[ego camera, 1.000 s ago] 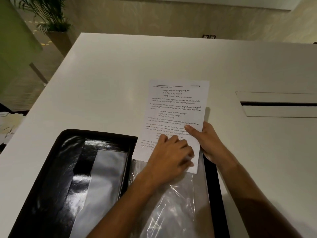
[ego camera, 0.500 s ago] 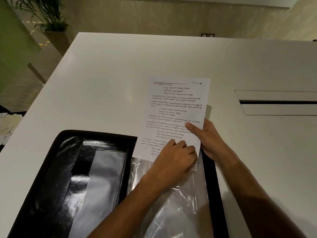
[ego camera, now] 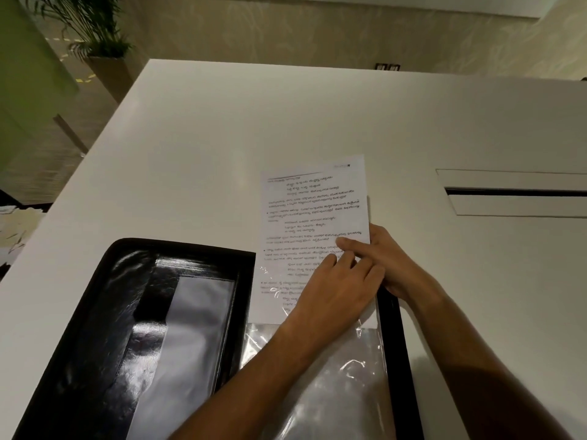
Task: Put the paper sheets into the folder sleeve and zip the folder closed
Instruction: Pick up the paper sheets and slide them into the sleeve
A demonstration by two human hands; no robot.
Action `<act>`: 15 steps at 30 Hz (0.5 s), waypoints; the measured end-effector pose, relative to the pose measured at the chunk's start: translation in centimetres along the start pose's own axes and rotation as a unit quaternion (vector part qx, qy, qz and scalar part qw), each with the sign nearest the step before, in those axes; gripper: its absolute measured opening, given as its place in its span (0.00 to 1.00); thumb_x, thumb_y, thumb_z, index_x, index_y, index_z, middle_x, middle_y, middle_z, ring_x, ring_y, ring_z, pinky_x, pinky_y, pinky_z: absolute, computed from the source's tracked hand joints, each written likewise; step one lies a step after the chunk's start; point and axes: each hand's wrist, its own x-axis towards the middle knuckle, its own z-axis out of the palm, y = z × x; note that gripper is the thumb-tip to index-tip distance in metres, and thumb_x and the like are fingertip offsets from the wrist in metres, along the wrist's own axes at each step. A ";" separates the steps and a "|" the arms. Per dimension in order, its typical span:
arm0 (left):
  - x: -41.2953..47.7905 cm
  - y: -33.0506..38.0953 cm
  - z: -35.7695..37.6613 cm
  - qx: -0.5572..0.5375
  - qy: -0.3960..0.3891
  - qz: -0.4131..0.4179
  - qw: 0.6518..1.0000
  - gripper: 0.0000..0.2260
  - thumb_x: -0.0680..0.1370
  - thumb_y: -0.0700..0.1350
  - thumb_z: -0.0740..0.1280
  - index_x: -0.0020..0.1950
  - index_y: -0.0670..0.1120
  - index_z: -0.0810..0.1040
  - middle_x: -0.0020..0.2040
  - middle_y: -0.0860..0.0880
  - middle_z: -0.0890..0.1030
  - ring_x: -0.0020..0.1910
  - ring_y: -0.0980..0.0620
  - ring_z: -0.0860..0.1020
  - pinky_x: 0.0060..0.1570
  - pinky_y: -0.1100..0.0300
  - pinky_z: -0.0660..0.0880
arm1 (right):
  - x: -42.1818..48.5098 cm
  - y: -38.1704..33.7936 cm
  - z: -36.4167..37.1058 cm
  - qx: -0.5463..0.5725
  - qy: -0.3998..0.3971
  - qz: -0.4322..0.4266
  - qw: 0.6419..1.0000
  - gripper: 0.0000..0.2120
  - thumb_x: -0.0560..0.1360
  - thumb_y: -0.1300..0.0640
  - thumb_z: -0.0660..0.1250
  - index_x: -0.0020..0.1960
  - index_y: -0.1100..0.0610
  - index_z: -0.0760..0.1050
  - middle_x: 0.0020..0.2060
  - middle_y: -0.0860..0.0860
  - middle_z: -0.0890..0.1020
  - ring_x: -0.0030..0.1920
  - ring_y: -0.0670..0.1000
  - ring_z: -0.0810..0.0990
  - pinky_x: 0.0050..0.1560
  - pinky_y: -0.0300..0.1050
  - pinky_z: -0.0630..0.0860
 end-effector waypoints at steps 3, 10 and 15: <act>0.1 -0.3 -0.4 -0.021 -0.013 -0.017 1.000 0.06 0.85 0.42 0.64 0.58 0.44 0.79 0.49 0.45 0.86 0.45 0.44 0.84 0.46 0.49 0.79 | -0.2 -0.1 -0.4 -0.027 -0.009 0.011 1.000 0.22 0.82 0.57 0.76 0.76 0.48 0.81 0.70 0.50 0.87 0.69 0.55 0.87 0.69 0.46 0.82; -2.0 -7.4 -2.8 -0.124 -0.156 -0.085 0.976 0.22 0.80 0.71 0.65 0.60 0.55 0.78 0.48 0.58 0.83 0.51 0.54 0.75 0.55 0.52 0.68 | -0.6 -1.3 -2.0 -0.096 -0.025 0.057 0.993 0.25 0.73 0.60 0.84 0.68 0.48 0.87 0.64 0.49 0.90 0.63 0.52 0.90 0.62 0.44 0.86; -3.2 -11.1 -3.6 -0.151 -0.147 -0.093 0.973 0.07 0.78 0.59 0.75 0.46 0.61 0.79 0.40 0.65 0.76 0.48 0.57 0.71 0.48 0.55 0.61 | -0.7 -2.0 -2.6 -0.123 -0.047 0.070 0.989 0.27 0.73 0.65 0.84 0.70 0.51 0.84 0.63 0.49 0.90 0.63 0.52 0.90 0.64 0.47 0.86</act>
